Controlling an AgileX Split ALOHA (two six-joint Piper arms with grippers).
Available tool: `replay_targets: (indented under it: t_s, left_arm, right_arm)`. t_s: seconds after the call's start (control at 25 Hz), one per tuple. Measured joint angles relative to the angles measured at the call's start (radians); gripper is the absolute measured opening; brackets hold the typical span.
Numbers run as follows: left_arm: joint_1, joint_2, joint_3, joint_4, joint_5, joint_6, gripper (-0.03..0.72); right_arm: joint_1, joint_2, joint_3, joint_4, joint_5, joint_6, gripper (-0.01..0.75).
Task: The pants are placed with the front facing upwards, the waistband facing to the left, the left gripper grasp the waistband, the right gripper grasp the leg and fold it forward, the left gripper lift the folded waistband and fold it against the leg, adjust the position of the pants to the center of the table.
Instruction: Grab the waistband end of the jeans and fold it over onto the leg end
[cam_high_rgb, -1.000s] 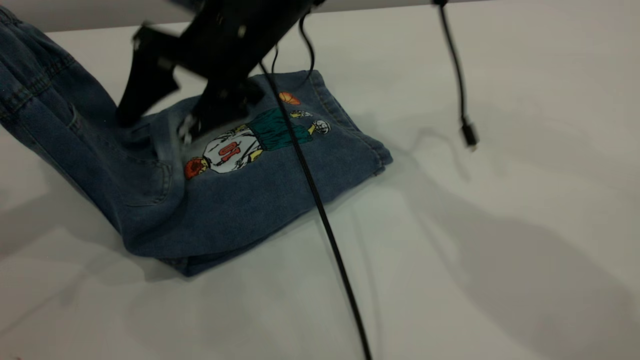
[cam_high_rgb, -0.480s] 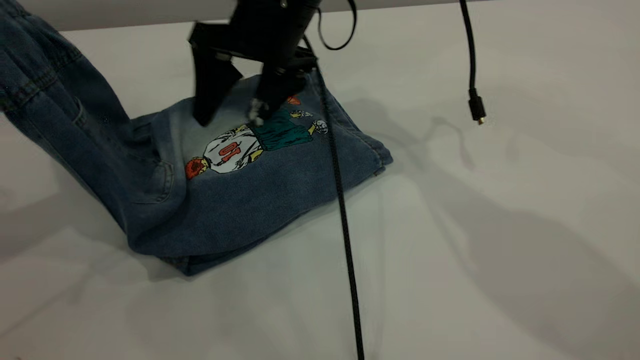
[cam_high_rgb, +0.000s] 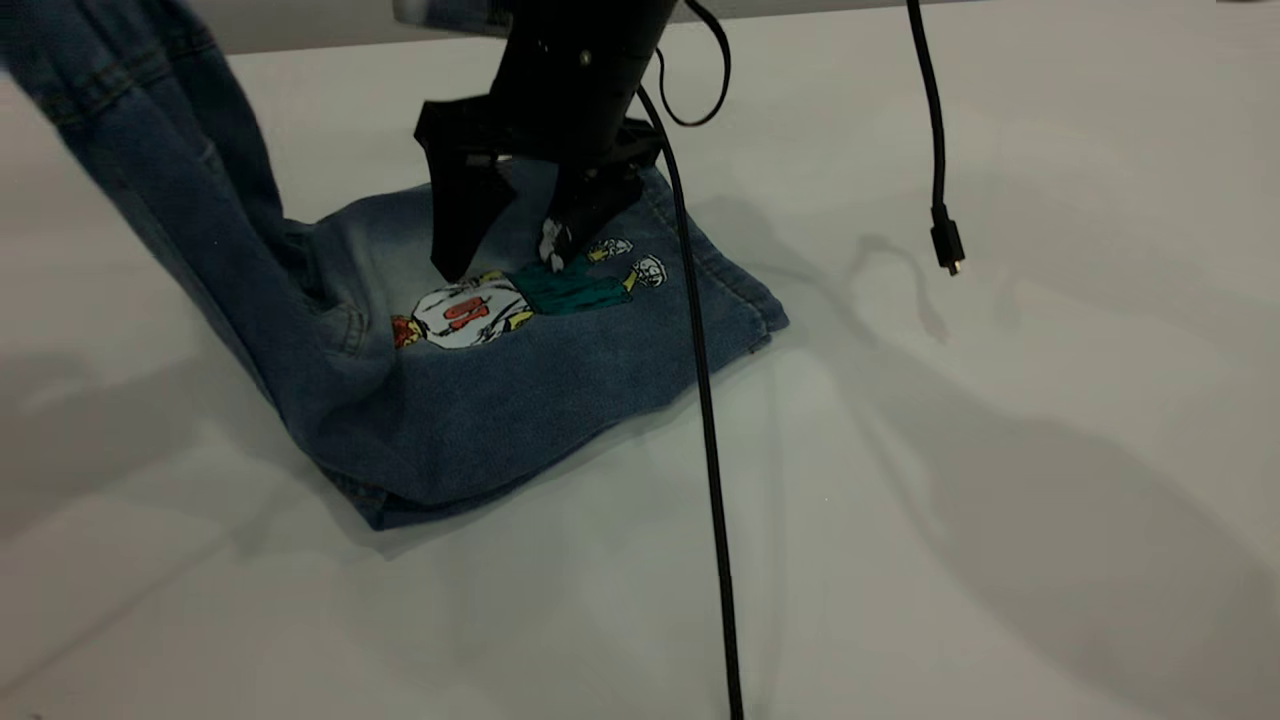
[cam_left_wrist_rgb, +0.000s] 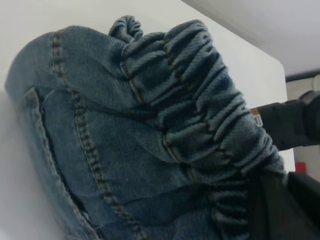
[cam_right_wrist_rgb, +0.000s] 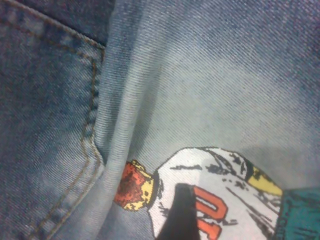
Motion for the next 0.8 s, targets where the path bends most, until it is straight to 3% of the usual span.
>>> replay_targets:
  t_s: [0.24,0.56,0.8]
  left_arm:
    - [-0.061,0.0,0.0,0.0,-0.037,0.0,0.072]
    - [-0.061,0.0,0.0,-0.001,-0.033,0.013,0.072]
    - [-0.061,0.0,0.0,0.0,-0.019,0.025,0.072]
  right_arm:
    - [0.0,0.001,0.0,-0.009,0.006,0.001,0.559]
    - [0.002,0.002,-0.013,0.009,0.036,-0.007,0.549]
    - [-0.03,-0.004,-0.127,0.008,0.092,-0.009,0.549]
